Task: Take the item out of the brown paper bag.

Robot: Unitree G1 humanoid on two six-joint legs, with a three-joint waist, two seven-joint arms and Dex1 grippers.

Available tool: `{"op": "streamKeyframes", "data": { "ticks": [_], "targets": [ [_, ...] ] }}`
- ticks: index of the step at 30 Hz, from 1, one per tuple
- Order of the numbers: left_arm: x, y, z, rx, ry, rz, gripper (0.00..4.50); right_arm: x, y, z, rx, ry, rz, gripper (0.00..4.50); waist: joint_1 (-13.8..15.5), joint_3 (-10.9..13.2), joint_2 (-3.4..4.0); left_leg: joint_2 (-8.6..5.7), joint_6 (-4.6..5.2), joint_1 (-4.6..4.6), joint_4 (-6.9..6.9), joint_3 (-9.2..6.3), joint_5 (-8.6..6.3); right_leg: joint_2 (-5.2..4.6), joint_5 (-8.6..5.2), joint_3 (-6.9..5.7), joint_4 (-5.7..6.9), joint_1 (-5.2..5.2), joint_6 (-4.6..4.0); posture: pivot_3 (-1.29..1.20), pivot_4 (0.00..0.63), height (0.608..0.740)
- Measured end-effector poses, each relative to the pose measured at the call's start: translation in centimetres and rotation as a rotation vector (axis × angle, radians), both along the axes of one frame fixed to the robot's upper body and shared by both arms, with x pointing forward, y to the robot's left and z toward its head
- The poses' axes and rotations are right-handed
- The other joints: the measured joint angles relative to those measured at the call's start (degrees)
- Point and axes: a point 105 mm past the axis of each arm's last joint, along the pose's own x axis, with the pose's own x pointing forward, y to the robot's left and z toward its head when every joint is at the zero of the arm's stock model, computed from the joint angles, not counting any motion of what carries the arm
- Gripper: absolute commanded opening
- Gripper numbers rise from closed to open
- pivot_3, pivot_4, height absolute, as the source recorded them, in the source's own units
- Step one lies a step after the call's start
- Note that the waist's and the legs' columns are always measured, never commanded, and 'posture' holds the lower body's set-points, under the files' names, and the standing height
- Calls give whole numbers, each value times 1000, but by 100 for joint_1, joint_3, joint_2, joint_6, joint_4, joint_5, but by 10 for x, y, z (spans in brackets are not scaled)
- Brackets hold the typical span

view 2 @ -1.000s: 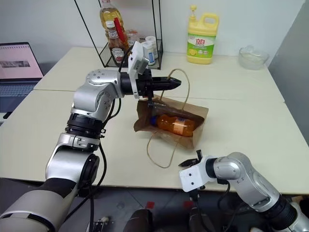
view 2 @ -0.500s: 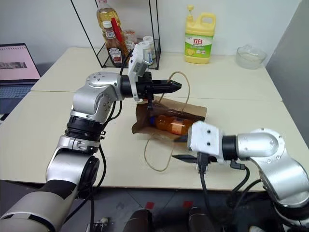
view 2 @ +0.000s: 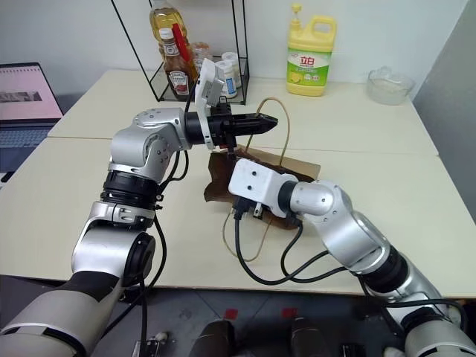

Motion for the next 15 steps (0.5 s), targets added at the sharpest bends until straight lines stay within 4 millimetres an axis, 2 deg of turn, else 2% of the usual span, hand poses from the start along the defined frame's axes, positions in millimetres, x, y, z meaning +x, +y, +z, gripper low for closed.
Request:
{"op": "streamKeyframes", "data": {
  "ticks": [4,11,14,15],
  "targets": [
    [0,0,-1,1,10,-2,0,13,-4,-15,-88,-8,-63,1900,-1,0,0,0,1,0,0,0,0,0,0,-1,0,-1,0,0,150,740],
    [-1,-1,0,0,10,-4,0,28,0,-26,-155,-13,-100,1900,-19,0,0,0,1,-1,-1,0,-1,0,0,-1,2,-3,0,0,150,740],
    [-1,-1,0,0,9,-4,0,33,1,-29,-171,-10,-112,2483,-19,0,1,0,1,-1,-1,0,0,0,0,-1,3,-4,0,0,150,740],
    [-1,-1,0,-1,8,-4,0,34,1,-28,-174,-16,-114,2808,-20,0,0,0,1,-1,-1,0,0,0,0,-1,3,-4,0,0,150,740]
  ]
}}
